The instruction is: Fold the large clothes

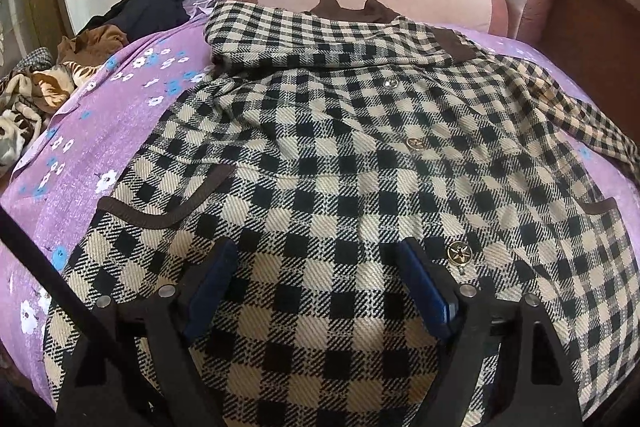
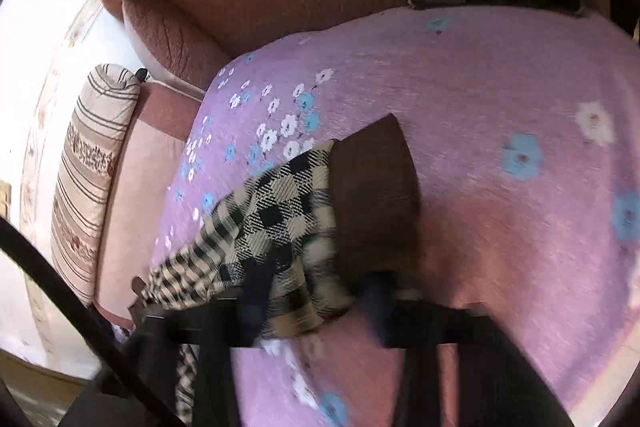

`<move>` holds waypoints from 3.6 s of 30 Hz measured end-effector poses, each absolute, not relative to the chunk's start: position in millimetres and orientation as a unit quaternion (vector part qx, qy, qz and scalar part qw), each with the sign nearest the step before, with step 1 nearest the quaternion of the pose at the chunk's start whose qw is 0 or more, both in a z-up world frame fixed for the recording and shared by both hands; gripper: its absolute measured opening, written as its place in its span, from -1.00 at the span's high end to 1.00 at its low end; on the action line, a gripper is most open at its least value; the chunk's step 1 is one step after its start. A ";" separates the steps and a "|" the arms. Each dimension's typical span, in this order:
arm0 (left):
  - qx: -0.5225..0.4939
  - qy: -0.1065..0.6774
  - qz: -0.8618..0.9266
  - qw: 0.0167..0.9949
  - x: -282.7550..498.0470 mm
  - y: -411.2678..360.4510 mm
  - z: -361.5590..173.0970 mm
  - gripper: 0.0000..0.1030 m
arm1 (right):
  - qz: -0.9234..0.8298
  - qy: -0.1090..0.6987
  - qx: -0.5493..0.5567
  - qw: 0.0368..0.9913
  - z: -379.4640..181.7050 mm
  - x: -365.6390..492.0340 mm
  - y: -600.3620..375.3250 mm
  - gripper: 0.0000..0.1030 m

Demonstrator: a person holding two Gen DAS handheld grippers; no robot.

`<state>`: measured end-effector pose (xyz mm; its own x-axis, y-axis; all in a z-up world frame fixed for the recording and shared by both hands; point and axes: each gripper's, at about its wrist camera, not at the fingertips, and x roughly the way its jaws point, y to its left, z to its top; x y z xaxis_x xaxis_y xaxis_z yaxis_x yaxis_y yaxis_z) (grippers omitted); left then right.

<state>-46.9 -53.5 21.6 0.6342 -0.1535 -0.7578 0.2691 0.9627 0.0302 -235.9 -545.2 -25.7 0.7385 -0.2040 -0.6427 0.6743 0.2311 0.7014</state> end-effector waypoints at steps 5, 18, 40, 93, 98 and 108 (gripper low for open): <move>0.070 0.407 -0.119 0.903 -45.6 -52.2 19.7 -0.67 | -0.320 0.210 0.506 0.773 -5.1 -235.7 -556.9 0.83; 0.066 0.418 -0.120 0.898 -37.9 -53.9 21.9 -0.71 | -0.306 0.249 0.380 0.837 54.2 -178.1 -522.1 0.83; -0.039 0.430 -0.126 0.893 -28.3 -12.1 51.0 -0.71 | -0.005 0.370 0.153 0.916 87.1 101.2 -208.8 0.83; 0.007 0.441 -0.064 0.895 255.2 -4.3 85.2 0.90 | -0.002 0.383 0.116 0.916 29.3 104.0 -276.5 -0.06; -0.002 0.472 -0.052 0.880 270.2 3.5 55.2 0.89 | -0.019 0.415 0.128 0.901 1.9 145.9 -279.0 -0.06; -0.093 0.425 -0.177 0.883 241.8 12.5 84.8 -0.37 | -0.030 0.407 0.108 0.907 -17.2 153.3 -273.2 -0.07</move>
<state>241.8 12.5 84.8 0.5753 -0.3918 -0.7180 0.2331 0.9200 -0.3152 153.3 -273.2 -17.2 0.6670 0.0336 -0.7443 0.1421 0.9749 0.1714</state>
